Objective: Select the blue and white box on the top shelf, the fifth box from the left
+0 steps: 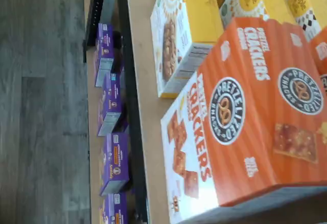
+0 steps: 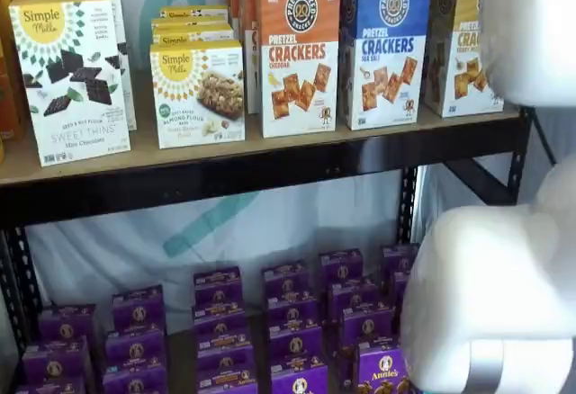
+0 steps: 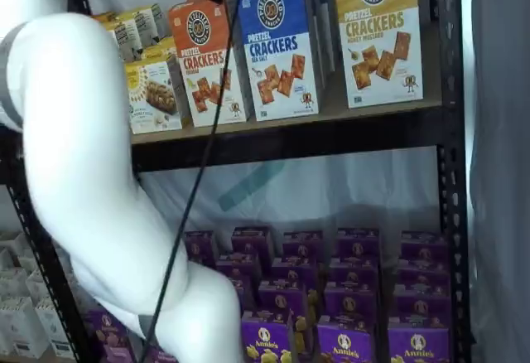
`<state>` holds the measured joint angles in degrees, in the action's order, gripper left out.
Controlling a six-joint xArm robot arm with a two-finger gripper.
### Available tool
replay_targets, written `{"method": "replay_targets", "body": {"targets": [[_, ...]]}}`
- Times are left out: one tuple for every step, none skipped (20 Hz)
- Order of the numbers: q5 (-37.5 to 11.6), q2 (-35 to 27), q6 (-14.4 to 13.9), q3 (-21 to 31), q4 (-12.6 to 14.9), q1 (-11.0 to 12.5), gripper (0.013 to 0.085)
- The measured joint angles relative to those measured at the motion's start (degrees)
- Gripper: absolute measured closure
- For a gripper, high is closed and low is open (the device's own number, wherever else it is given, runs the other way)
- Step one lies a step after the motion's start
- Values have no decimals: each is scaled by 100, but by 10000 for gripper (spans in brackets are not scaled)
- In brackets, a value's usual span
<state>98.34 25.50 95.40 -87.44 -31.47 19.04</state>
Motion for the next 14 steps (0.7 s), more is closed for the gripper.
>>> {"method": "replay_targets", "body": {"targets": [[-20, -52, 4, -36, 9, -8, 130], [-41, -127, 8, -92, 26, -24, 130], [-60, -181, 11, -130, 49, -42, 130], [-79, -235, 13, -167, 79, -64, 130], [-137, -280, 17, -183, 120, -97, 130], [-192, -322, 19, -197, 157, -128, 130], [-232, -362, 21, -215, 196, -158, 130], [-270, -404, 24, -233, 234, -186, 130], [-312, -443, 26, -246, 262, -209, 130], [-342, -482, 28, -263, 282, -226, 130], [-357, -531, 31, -295, 302, -241, 130], [-357, -589, 36, -339, 328, -253, 130], [-345, -654, 43, -394, 359, -264, 130], [-324, -726, 52, -459, 392, -272, 130]]}}
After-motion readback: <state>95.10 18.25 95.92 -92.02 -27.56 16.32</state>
